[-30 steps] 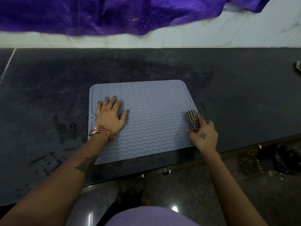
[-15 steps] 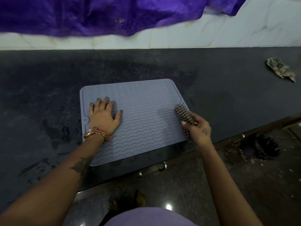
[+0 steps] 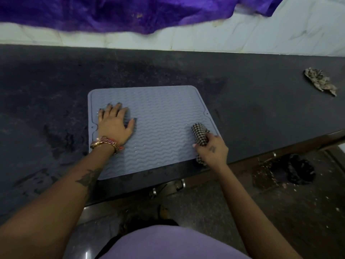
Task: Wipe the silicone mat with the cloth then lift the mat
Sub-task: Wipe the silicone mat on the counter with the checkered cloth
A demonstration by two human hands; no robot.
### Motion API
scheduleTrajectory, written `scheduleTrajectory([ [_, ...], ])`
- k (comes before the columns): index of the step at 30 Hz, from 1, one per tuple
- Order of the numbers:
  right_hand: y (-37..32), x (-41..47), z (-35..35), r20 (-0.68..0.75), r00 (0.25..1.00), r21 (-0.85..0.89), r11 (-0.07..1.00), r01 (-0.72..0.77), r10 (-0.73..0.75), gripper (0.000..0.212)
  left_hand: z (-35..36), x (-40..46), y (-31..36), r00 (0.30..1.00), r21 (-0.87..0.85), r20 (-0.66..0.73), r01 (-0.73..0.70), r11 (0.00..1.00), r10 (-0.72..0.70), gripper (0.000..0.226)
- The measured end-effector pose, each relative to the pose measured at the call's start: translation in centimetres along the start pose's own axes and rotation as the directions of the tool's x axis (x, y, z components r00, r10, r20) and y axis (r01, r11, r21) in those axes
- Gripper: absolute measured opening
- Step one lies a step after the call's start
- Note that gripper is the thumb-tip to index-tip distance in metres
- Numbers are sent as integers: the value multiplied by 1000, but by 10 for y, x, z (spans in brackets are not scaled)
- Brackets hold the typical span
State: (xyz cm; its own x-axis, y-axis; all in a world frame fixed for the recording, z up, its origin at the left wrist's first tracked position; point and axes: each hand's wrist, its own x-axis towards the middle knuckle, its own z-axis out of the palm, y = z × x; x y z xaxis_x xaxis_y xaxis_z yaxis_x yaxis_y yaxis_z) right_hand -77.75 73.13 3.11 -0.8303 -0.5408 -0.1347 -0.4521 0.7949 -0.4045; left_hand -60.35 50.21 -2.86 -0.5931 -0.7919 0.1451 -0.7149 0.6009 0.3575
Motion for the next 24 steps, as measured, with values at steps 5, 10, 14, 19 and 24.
scheduleTrajectory([
  [5, -37, -34, 27, 79, 978, 46, 981, 189, -192, 61, -2, -1, 2, 1000, 3, 0, 13, 1000, -13, 69],
  [10, -54, -28, 19, 428, 888, 586, 800, -132, -167, 45, -1, -2, 0, 1000, 9, -12, 8, 1000, -8, 68],
  [14, -28, 1, -12, 456, 885, 749, 580, -321, -100, 32, 1, -1, 0, 1000, 0, -22, 16, 1000, -16, 66],
  [19, 31, 56, -45, 263, 954, 643, 711, -285, 144, 35, 0, -1, 1, 999, -1, -24, 26, 1000, -26, 66],
  [24, 51, 70, -34, 113, 988, 273, 953, -132, 105, 50, -1, -1, 2, 999, -2, -28, 28, 1000, -28, 65],
])
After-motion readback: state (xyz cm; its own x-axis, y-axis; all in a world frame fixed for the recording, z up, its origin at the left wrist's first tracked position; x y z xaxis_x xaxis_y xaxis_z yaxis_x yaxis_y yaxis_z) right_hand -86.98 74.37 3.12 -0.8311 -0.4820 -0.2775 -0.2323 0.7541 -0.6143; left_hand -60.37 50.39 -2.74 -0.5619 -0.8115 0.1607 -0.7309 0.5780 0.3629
